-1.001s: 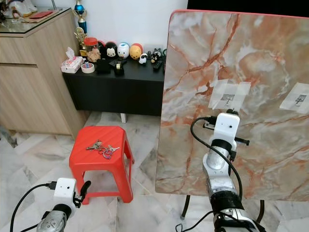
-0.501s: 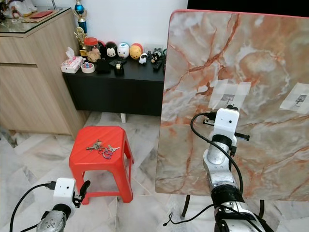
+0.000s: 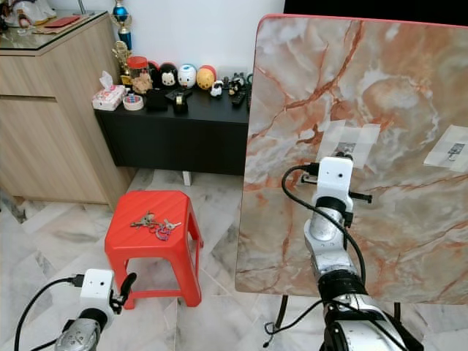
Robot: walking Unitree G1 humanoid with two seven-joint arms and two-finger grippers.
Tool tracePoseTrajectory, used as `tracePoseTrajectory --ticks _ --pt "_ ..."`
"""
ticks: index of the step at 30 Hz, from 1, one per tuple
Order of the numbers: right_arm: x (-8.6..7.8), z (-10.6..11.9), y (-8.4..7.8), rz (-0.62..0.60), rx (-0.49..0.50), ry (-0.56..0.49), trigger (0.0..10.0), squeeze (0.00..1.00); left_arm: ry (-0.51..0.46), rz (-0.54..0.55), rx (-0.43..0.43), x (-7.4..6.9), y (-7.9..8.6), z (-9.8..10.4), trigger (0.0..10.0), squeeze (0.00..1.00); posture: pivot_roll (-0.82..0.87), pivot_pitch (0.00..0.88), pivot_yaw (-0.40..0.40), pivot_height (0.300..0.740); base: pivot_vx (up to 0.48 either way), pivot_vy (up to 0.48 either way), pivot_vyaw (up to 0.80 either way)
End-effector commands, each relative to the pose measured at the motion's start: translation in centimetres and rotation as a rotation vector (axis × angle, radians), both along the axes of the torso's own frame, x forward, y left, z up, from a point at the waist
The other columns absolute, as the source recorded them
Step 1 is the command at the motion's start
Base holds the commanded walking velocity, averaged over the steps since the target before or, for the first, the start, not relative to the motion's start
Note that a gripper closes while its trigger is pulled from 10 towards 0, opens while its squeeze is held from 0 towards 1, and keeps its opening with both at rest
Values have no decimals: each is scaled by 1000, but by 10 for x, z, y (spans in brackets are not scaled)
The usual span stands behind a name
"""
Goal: Hang keys on a hook
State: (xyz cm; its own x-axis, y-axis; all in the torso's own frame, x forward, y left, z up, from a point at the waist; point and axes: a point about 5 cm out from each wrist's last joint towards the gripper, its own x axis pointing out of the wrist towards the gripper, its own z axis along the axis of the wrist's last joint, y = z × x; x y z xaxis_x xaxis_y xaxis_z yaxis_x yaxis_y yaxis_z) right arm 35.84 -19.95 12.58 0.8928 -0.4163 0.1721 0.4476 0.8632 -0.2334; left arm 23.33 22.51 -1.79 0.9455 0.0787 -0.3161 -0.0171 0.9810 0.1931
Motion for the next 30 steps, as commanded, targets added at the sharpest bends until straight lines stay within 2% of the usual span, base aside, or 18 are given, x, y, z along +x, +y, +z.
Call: tracePoseTrajectory --ticks 1,14,21,22,23,24,25,27,29,30 --pt "4 4 -1 2 -16 9 10000 0 -16 15 -14 3 -2 2 10000 0 74 0 -74 717 0 0 0" --pt "6 4 -2 4 -99 52 10000 0 -12 14 -16 2 -1 1 10000 0 74 0 -73 717 0 0 0" --pt "6 3 -1 17 -98 61 10000 20 -11 13 -15 2 -2 1 10000 0 74 0 -72 717 0 0 0" --pt "7 3 0 19 -96 62 10000 294 -11 14 -16 2 -2 1 10000 0 74 0 -72 717 0 0 0" --pt "7 3 0 20 -95 62 10000 294 -12 14 -16 2 -2 1 10000 0 74 0 -72 717 0 0 0" --pt "7 3 0 20 -95 64 10000 831 -12 14 -16 2 -2 1 10000 0 74 0 -72 717 0 0 0" --pt "7 3 0 20 -94 68 10000 890 -11 13 -16 2 -2 1 10000 0 74 0 -72 717 0 0 0" --pt "7 2 0 22 -91 71 10000 922 -10 13 -15 2 -2 1 10000 0 74 0 -72 717 0 0 0" --pt "7 2 0 23 -94 77 10000 922 -9 13 -16 2 -2 1 10000 0 74 0 -72 717 0 0 0" --pt "7 2 0 23 -94 80 10000 878 -9 13 -17 2 -2 1 10000 0 74 0 -72 717 0 0 0"
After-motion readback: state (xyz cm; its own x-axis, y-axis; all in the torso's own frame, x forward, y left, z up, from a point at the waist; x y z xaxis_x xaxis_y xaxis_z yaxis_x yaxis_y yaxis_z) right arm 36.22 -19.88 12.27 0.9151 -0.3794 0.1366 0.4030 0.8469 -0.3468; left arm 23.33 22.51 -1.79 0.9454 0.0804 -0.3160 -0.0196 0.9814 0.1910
